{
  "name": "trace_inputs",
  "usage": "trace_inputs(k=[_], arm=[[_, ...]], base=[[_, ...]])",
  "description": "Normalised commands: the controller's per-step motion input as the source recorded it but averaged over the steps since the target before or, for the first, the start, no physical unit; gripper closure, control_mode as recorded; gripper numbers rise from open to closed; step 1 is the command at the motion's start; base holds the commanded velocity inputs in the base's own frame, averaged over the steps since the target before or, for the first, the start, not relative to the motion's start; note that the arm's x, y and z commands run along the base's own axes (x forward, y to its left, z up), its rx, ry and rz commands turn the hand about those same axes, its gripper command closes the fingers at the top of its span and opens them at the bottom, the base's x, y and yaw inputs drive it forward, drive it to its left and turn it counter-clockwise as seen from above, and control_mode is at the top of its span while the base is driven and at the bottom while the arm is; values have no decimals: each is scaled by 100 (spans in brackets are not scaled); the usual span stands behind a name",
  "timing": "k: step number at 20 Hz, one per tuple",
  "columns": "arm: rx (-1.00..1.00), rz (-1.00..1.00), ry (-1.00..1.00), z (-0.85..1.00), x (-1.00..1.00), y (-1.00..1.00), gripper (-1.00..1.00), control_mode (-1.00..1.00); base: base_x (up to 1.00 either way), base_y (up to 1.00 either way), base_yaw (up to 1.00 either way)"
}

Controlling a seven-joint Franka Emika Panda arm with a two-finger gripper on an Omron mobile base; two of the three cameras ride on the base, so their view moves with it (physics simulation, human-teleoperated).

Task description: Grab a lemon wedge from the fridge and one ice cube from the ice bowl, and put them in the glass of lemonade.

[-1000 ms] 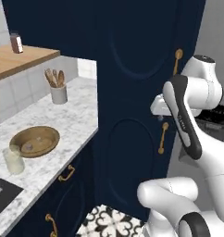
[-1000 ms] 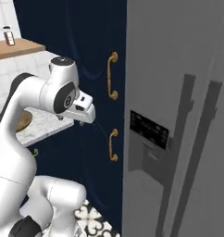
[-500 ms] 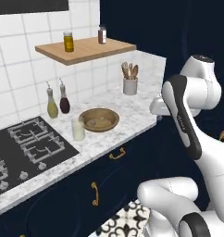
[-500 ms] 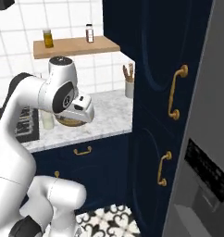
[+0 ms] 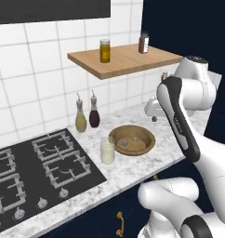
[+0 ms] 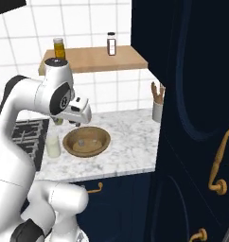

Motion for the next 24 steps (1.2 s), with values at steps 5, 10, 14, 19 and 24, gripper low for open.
trace_inputs(k=[5, 10, 14, 19, 24], arm=[[0, 0, 0, 0, 0, 0, -100, 100], [0, 3, 24, -79, 67, 0, -100, -100], [0, 4, 27, -73, 96, 0, -100, -100], [-1, 25, 7, -25, 24, 4, -100, -100], [0, 3, 9, -8, 19, 8, -100, -100]], base=[[69, -24, 6], [11, 0, 1], [0, 0, 0], [0, 0, 0], [0, 0, 0]])
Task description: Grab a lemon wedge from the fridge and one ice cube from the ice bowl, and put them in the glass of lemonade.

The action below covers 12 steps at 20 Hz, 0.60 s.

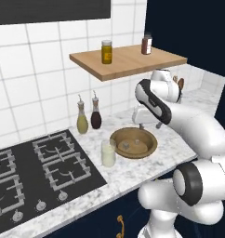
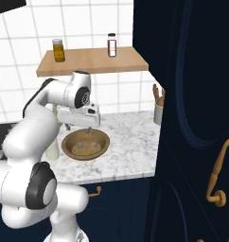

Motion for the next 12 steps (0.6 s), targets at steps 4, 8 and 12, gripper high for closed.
trace_inputs(k=[4, 8, 12], arm=[[0, 0, 12, -23, 48, 6, -100, -100], [0, 0, 0, -77, 23, 1, -100, -100], [0, 0, 0, -64, 44, 43, -100, -100]], base=[[0, 0, 0], [0, 0, 0], [0, 0, 0]])
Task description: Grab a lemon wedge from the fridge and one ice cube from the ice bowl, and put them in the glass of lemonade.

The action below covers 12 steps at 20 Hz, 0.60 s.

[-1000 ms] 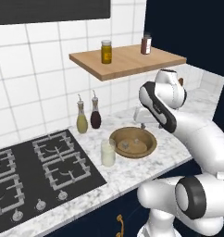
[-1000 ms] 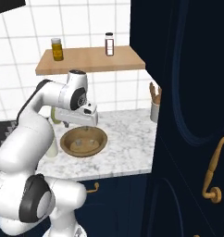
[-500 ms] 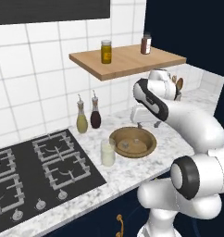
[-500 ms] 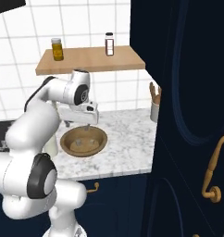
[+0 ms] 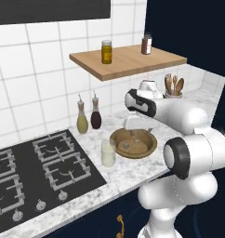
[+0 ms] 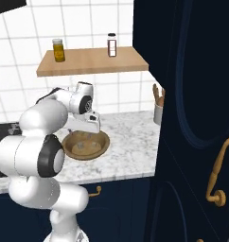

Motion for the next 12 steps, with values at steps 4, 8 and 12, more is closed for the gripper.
trace_inputs(k=[4, 8, 12], arm=[[0, 0, 0, -41, 54, 28, -100, -100], [-2, 0, 0, -50, 33, 16, -100, -100], [-4, 2, 0, -58, 13, 18, -100, -100]], base=[[0, 0, 0], [0, 0, 0], [0, 0, 0]])
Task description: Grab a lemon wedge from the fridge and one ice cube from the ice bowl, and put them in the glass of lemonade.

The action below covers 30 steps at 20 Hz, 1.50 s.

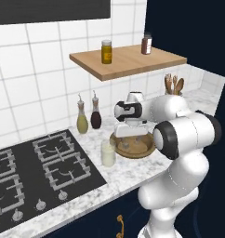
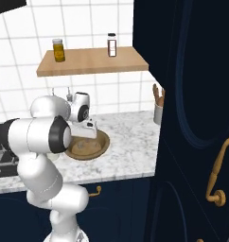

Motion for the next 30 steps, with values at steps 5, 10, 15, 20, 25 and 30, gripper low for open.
trace_inputs(k=[5, 10, 15, 20, 25, 30], arm=[[-7, 3, -3, -31, 2, 7, -100, -100], [-4, 2, -5, -7, 2, 3, -100, -100], [0, 1, -13, -13, 26, -3, -100, -100], [0, 2, 0, -29, 28, -1, -100, -100], [0, 3, 1, -25, 2, 0, -100, -100], [0, 0, 0, -10, 0, 0, -100, -100]], base=[[0, 0, 0], [0, 0, 0], [0, 0, 0], [0, 0, 0], [0, 0, 0], [0, 0, 0]])
